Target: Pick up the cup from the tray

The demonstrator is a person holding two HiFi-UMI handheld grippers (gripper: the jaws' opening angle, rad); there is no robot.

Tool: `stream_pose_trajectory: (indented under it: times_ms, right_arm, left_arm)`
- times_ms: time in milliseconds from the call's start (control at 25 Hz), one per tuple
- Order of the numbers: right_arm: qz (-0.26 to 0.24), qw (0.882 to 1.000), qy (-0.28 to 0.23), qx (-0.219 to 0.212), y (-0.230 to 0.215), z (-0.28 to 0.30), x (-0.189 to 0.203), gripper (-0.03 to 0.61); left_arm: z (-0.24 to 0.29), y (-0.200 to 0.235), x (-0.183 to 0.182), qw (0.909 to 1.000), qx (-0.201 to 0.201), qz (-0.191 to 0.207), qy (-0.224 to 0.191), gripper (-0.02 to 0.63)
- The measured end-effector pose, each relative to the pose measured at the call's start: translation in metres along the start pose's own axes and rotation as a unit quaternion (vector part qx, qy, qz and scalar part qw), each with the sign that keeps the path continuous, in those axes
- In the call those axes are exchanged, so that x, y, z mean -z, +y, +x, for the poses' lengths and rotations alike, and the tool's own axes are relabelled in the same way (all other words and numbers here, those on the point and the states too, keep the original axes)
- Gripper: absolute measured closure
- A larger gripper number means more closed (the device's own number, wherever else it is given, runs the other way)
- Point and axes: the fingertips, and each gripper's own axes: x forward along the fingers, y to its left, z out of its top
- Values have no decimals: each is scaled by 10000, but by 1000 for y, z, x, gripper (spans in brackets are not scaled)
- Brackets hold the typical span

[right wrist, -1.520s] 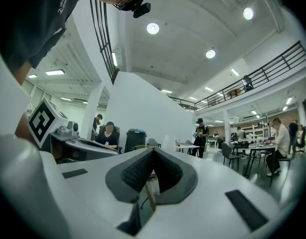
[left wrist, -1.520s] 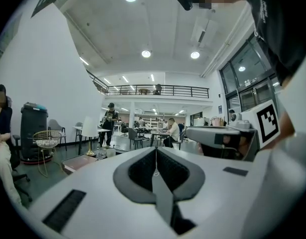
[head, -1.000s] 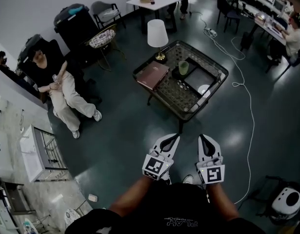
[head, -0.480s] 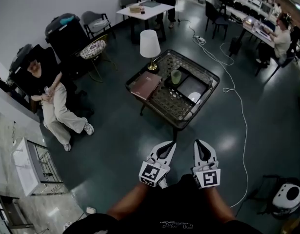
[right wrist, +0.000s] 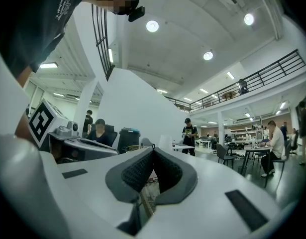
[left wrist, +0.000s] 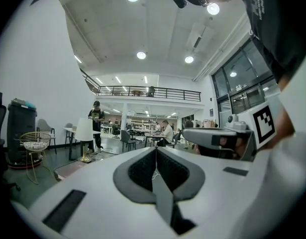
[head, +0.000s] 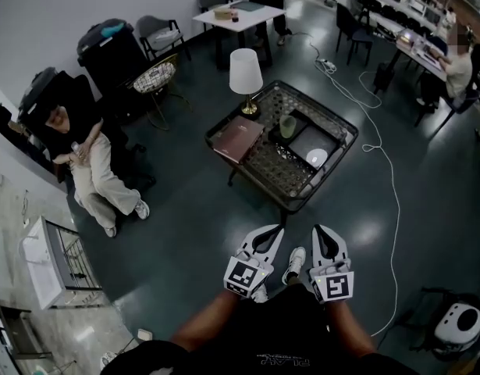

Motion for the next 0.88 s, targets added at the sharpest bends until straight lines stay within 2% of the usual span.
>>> stream_pose_trajectory:
  times_ms: [200, 400, 560, 880]
  right_arm:
    - [25, 9999, -30, -100, -14, 18, 5, 568]
    - [133, 9998, -25, -153, -34, 40, 3, 568]
    - [49, 9995, 40, -311, -51, 53, 11, 568]
    - [193, 9979, -26, -617, -83, 86, 25, 568]
  left_arm:
    - [17, 14, 2, 9999, -132, 24, 37, 603]
    - [36, 35, 7, 9989, -391, -207, 120, 603]
    - [57, 46, 5, 9981, -573, -184, 119, 603]
    - [106, 60, 2, 9980, -603, -57, 204, 603]
